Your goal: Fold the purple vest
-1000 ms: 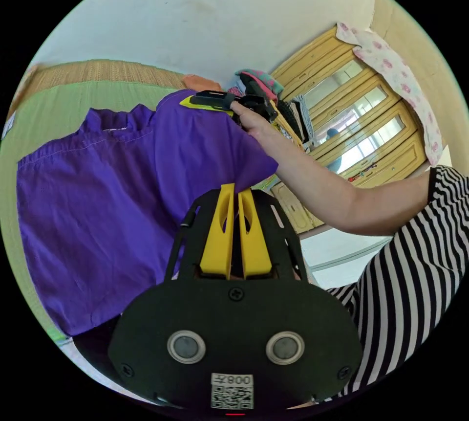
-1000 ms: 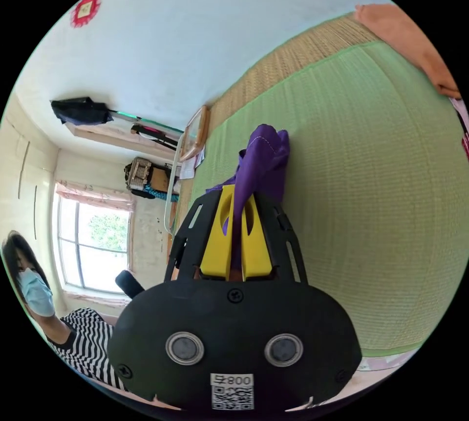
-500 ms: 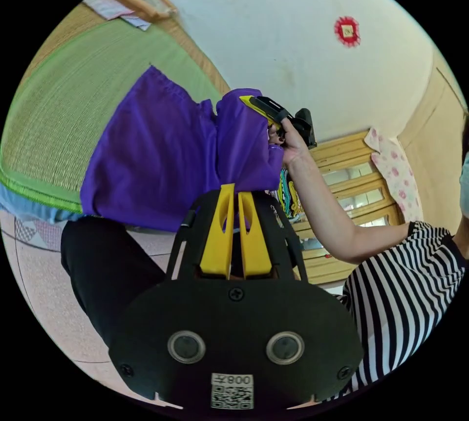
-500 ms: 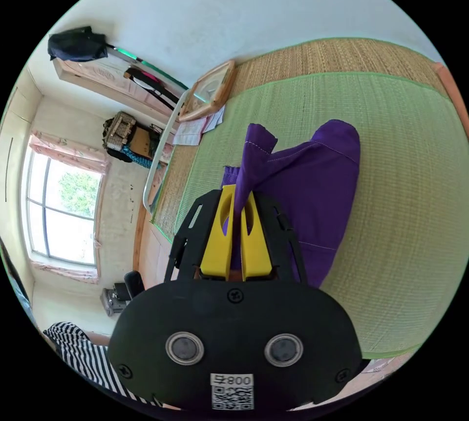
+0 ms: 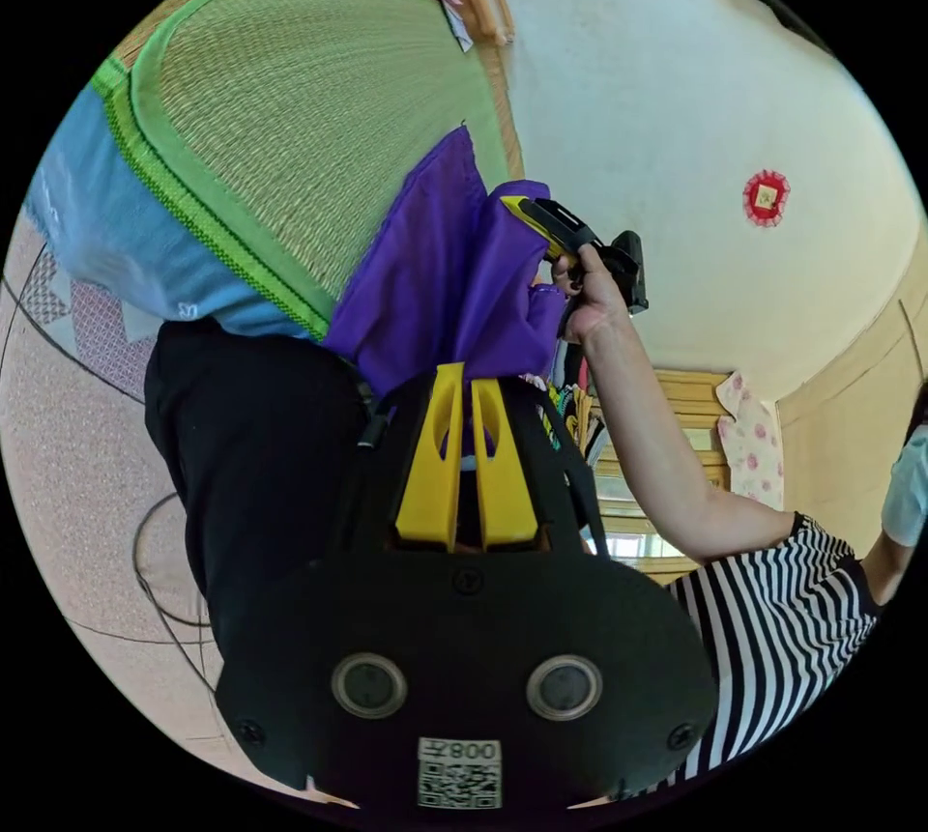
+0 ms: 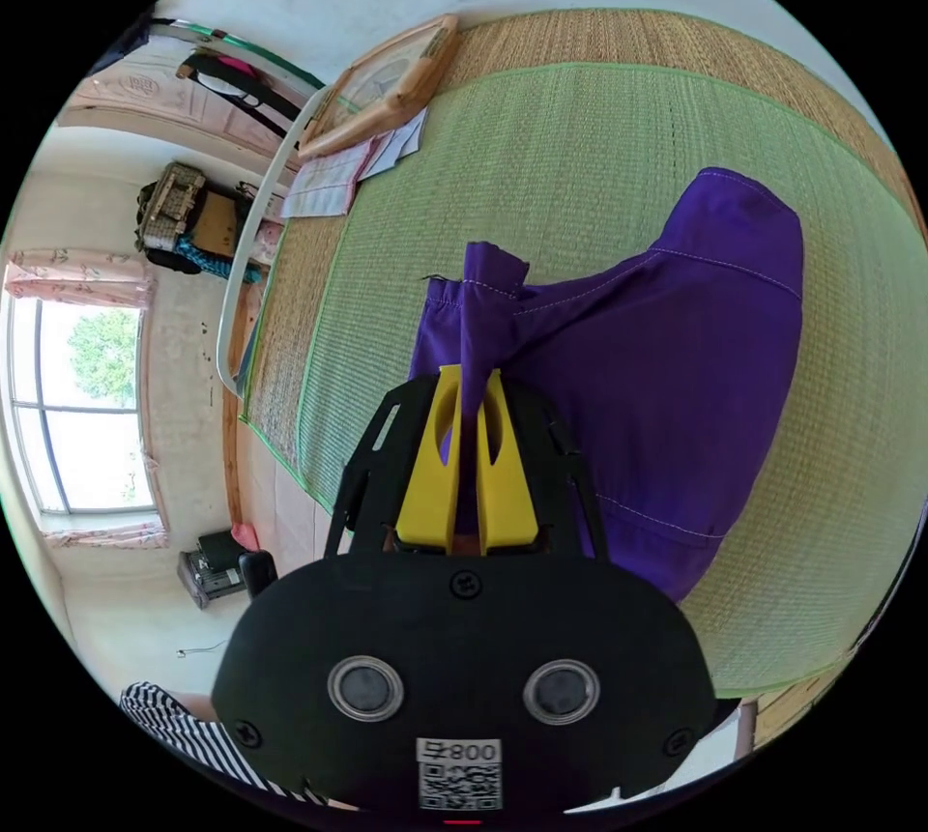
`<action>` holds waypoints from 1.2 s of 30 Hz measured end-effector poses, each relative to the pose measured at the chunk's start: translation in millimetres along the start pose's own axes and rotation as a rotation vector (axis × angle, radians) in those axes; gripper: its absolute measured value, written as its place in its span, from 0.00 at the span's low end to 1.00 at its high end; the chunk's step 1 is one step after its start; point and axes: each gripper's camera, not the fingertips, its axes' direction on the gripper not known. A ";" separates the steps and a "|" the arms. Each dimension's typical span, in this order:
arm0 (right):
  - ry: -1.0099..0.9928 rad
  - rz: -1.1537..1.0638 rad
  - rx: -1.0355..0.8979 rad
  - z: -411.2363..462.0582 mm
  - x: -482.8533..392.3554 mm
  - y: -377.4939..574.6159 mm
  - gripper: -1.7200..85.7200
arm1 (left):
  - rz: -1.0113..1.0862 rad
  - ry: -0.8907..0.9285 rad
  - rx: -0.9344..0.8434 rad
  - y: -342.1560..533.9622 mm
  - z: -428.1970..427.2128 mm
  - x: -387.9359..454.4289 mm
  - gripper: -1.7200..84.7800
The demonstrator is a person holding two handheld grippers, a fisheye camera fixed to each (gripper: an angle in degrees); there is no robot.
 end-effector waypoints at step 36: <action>-0.185 -0.161 -0.022 -169.5 -39.8 -44.8 0.08 | 0.040 -0.141 -0.079 93.5 -81.9 -88.1 0.03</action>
